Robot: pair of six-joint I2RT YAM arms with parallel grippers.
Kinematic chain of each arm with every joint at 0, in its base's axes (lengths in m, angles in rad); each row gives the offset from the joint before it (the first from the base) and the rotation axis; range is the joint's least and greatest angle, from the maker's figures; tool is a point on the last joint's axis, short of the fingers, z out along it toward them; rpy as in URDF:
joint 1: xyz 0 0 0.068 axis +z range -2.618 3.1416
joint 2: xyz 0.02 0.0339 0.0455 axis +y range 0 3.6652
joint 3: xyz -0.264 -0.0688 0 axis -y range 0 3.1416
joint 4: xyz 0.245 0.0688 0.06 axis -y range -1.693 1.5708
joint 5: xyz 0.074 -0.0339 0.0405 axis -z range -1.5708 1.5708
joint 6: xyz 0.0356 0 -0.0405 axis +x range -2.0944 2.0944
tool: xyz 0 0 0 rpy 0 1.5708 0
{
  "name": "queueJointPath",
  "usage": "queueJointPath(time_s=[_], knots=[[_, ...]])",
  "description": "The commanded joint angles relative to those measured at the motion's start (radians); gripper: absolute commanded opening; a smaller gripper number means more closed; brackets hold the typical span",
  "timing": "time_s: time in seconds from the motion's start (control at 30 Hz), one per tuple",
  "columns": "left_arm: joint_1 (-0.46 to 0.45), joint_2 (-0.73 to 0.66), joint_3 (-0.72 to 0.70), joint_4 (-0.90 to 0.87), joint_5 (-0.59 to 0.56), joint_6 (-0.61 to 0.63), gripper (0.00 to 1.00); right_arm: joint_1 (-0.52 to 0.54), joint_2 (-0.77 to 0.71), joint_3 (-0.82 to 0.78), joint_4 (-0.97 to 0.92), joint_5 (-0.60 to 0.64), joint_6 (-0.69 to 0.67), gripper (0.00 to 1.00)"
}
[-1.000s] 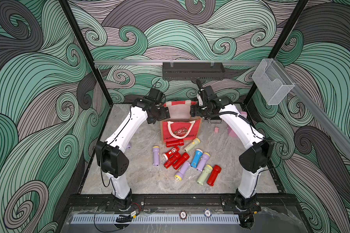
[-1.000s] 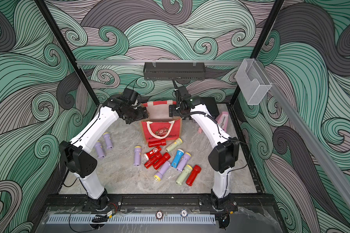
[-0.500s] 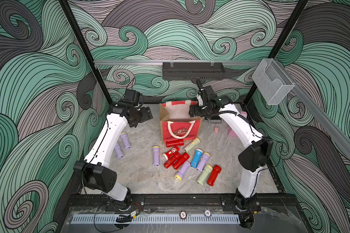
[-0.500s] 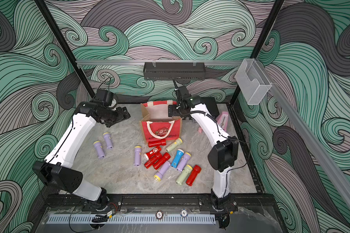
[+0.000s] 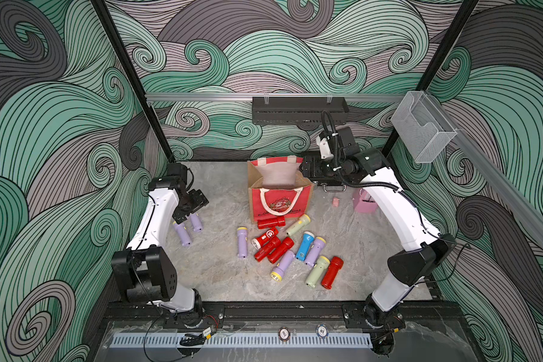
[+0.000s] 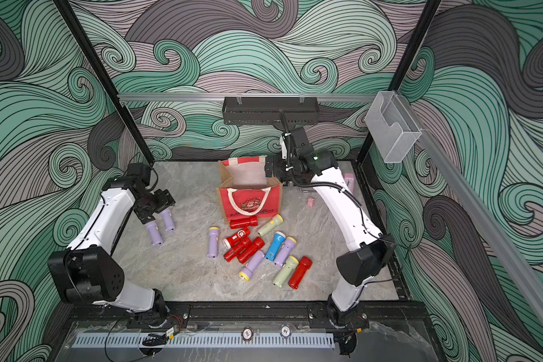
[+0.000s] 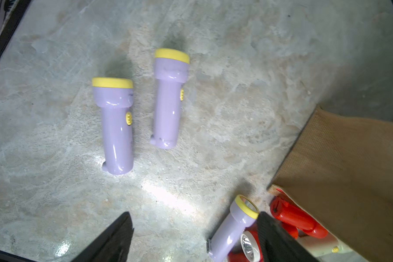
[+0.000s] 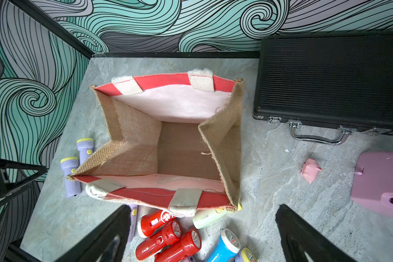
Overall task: Put the flashlights into the tote bags
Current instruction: Pick up the flashlight from the center of the board.
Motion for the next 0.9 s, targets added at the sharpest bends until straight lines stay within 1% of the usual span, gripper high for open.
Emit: queueJointPath(time_s=[0.0,0.07,0.13,0.23,0.3,0.4,0.63,0.87], knots=[[0.047,0.037,0.004,0.054,-0.006,-0.01,0.85,0.007,0.002,-0.024,-0.02,-0.044,0.006,0.99],[0.064,0.081,0.027,0.056,0.02,0.006,0.82,0.016,0.001,-0.027,-0.008,-0.068,-0.002,0.99],[0.068,0.143,0.077,0.02,0.006,0.025,0.81,0.027,-0.004,-0.031,0.013,-0.095,-0.012,1.0],[0.098,0.175,0.097,0.01,0.015,0.025,0.78,0.046,-0.011,-0.036,0.033,-0.119,-0.022,1.0],[0.134,0.165,0.07,0.029,0.047,0.013,0.77,0.057,-0.019,-0.041,0.042,-0.123,-0.026,1.0],[0.173,0.147,0.027,0.04,0.054,0.012,0.77,0.077,-0.027,-0.051,0.055,-0.133,-0.035,0.99],[0.217,0.137,-0.083,0.069,0.046,0.02,0.77,0.088,-0.032,-0.082,0.087,-0.159,-0.035,1.0],[0.251,0.165,-0.15,0.114,0.043,0.051,0.77,0.088,-0.031,-0.091,0.101,-0.167,-0.032,1.0]])
